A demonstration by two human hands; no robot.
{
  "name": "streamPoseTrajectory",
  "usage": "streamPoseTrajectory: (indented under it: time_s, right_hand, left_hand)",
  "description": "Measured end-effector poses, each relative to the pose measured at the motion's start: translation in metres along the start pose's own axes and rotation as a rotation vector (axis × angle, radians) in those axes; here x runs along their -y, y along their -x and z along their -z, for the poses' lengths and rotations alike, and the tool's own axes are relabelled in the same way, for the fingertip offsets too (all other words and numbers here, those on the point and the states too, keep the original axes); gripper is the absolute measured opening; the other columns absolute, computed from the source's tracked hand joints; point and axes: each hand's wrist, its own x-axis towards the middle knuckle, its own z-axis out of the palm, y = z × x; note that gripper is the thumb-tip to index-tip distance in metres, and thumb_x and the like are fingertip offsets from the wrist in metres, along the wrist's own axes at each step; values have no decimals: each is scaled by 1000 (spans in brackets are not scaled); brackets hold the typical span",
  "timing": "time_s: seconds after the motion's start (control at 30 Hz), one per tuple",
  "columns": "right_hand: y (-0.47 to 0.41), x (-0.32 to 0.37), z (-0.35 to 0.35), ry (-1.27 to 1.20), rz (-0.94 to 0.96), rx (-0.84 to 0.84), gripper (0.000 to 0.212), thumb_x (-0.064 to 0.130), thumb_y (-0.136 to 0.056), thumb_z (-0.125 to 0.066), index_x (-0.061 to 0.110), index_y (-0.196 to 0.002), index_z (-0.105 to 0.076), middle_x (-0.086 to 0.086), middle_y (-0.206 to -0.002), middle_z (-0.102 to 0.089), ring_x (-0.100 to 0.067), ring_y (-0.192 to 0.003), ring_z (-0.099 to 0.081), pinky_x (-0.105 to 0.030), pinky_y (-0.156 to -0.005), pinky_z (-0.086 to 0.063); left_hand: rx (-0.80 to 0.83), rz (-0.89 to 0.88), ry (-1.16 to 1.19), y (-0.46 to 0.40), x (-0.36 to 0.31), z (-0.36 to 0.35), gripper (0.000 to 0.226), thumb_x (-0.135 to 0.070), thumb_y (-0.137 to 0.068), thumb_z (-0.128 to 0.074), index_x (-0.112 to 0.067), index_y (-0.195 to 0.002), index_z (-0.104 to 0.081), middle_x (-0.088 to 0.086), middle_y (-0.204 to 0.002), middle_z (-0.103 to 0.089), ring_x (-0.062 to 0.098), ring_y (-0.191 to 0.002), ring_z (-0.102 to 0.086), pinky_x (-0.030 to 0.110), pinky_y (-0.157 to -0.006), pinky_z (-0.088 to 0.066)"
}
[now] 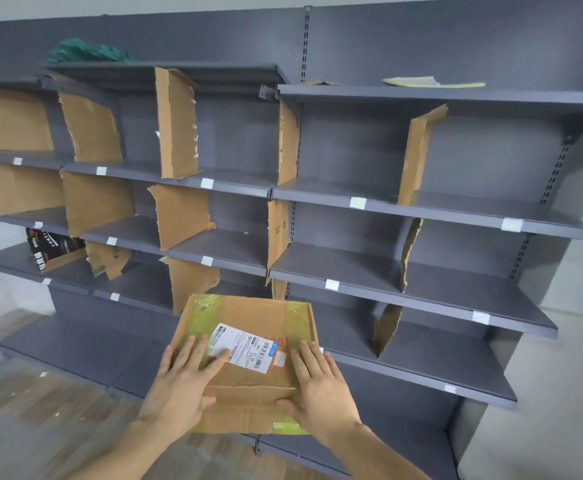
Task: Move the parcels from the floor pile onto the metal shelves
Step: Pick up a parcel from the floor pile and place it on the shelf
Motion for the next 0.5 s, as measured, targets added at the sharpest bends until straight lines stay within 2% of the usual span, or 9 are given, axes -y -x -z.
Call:
streamPoseTrajectory:
  time_s: [0.07,0.1,0.13,0.23,0.33,0.37,0.5]
  right_hand:
    - [-19,5,6,-49,31,-16,92,71,-83,-45,17,-154,-27,-5,-162,-20,-23,-150,-16,-39,-117,-10]
    - [-30,8,10,-94,22,8,98,70,-84,-49,18,-157,-11,-3,-165,-4,-21,-152,1,-36,-118,-2]
    - [-41,11,13,-128,8,29,103,70,-84,-52,18,-158,-2,-1,-165,4,-19,-151,10,-33,-120,0]
    - [-75,25,18,-139,13,31,107,69,-84,-55,18,-157,4,1,-164,8,-16,-149,16,-31,-121,-10]
    - [-108,47,15,-126,45,46,106,70,-86,-51,15,-157,6,0,-164,11,-16,-149,18,-31,-123,-11]
    - [-119,56,12,-116,54,52,106,70,-86,-49,14,-156,7,-1,-164,12,-17,-149,19,-31,-123,-10]
    - [-161,105,-5,-93,85,104,104,68,-89,-48,13,-156,9,-1,-164,14,-18,-149,19,-35,-123,-12]
  left_hand:
    - [-25,-13,-22,-8,12,-2,106,-47,-37,-97,-29,-135,-59,17,-136,-58,38,-125,-55,60,-96,-46]
    - [-43,-8,-28,-13,19,1,106,-47,-39,-96,-30,-136,-58,17,-137,-57,37,-126,-55,59,-97,-45]
    - [-59,4,-25,-18,26,0,106,-47,-41,-96,-31,-138,-55,16,-138,-56,37,-128,-53,58,-99,-44]
    - [-35,49,-12,-30,48,9,103,-50,-59,-88,-36,-147,-37,14,-150,-44,35,-139,-39,57,-110,-31]
    - [-69,67,-1,-41,78,8,89,-51,-88,-63,-40,-155,-6,10,-163,-4,32,-151,-3,51,-119,-1]
    - [-56,85,8,-43,89,7,86,-51,-91,-58,-39,-155,-1,10,-164,2,31,-151,3,49,-120,3]
    - [-25,136,57,-45,145,-14,86,-49,-92,-57,-40,-155,1,10,-165,3,31,-151,7,44,-118,8]
